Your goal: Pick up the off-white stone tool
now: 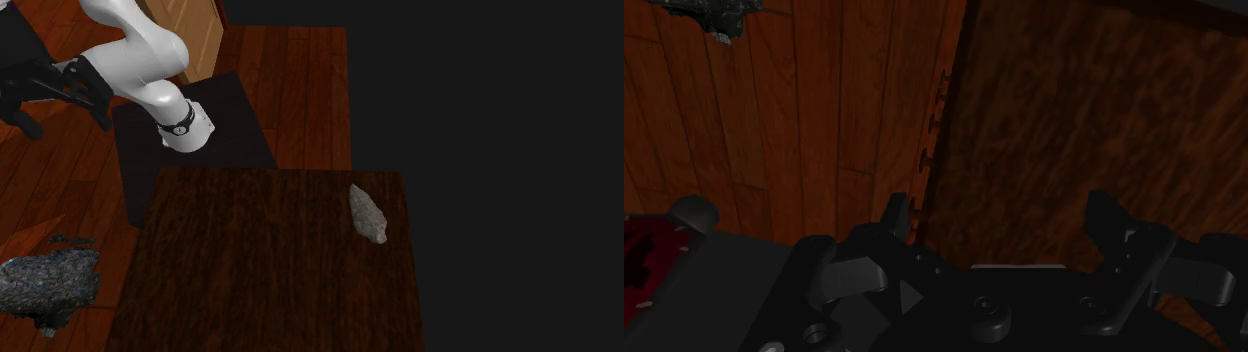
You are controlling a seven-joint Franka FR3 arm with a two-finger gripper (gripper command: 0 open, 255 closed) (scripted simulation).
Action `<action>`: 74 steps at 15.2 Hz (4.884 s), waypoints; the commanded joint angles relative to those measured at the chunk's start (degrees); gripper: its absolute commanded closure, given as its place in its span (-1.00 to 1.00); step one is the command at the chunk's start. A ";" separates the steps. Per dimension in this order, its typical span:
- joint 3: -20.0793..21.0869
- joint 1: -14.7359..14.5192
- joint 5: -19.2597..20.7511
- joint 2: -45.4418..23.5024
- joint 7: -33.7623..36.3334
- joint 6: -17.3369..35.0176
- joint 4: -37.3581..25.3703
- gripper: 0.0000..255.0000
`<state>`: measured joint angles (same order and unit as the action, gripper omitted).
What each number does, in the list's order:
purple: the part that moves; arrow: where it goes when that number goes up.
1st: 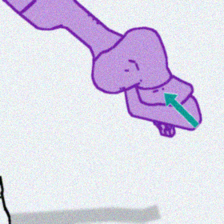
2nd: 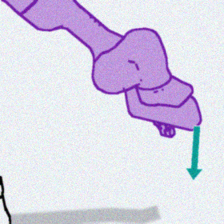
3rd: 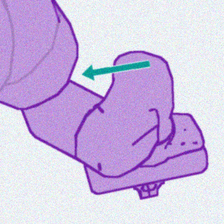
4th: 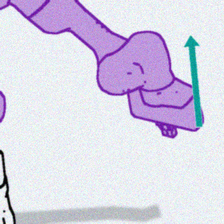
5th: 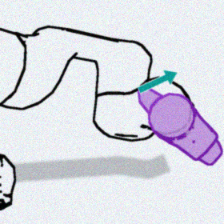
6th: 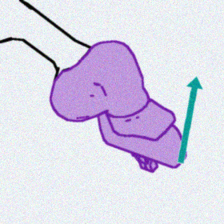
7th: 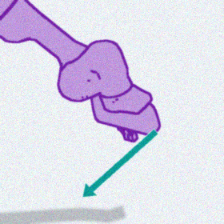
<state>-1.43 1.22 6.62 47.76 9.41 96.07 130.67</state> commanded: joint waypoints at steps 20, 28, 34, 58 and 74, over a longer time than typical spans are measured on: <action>16.43 -5.87 -4.33 -25.80 14.84 15.84 -5.93 -1.00; 22.79 -7.61 -0.83 -40.46 22.06 19.54 -14.65 -1.00; 26.17 -10.25 4.33 -52.76 27.86 20.14 -23.79 -1.00; 26.87 -14.73 10.89 -66.11 33.67 23.89 -30.49 1.00; 27.67 -14.77 8.68 -63.68 31.17 13.63 -38.80 1.00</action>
<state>26.21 -13.58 15.45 -16.13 40.76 110.35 92.33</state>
